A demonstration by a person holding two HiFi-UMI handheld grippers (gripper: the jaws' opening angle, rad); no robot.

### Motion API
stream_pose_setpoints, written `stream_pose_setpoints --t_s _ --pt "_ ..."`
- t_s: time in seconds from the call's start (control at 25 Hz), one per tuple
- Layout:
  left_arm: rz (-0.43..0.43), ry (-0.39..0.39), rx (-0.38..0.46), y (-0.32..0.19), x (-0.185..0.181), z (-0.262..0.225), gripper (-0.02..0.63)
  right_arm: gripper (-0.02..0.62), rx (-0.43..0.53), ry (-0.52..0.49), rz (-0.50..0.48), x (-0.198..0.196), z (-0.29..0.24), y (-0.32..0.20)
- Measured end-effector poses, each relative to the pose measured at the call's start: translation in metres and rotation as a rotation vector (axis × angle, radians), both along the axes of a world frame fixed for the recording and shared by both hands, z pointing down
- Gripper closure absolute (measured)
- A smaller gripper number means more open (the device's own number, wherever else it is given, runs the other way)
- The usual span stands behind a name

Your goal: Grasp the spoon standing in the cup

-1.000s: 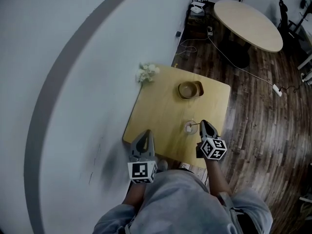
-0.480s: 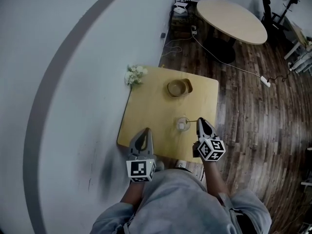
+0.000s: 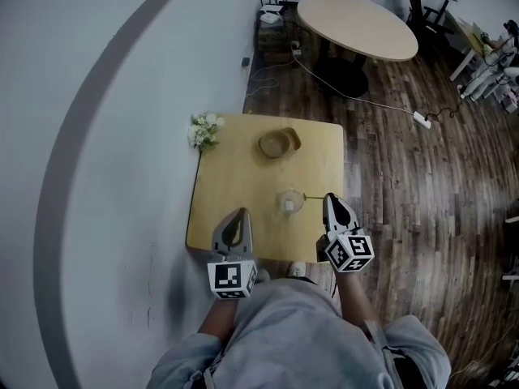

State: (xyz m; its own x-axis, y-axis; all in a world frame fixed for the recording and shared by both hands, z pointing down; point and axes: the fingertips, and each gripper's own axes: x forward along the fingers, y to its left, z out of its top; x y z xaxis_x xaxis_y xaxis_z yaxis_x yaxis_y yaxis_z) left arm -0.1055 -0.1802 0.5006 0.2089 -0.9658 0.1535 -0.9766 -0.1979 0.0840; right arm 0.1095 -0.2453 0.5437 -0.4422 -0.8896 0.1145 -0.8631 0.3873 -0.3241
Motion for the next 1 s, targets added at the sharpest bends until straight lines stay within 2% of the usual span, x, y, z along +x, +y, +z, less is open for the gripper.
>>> stream_pose_setpoints --t_s 0.4,1.0 --pt "0.083 0.009 0.02 -0.012 0.019 -0.002 0.604 0.594 0.137 0.007 0.046 0.008 -0.054 0.017" --pt "0.137 0.023 0.039 -0.017 0.032 -0.002 0.604 0.595 0.144 0.027 0.102 0.02 -0.053 0.031"
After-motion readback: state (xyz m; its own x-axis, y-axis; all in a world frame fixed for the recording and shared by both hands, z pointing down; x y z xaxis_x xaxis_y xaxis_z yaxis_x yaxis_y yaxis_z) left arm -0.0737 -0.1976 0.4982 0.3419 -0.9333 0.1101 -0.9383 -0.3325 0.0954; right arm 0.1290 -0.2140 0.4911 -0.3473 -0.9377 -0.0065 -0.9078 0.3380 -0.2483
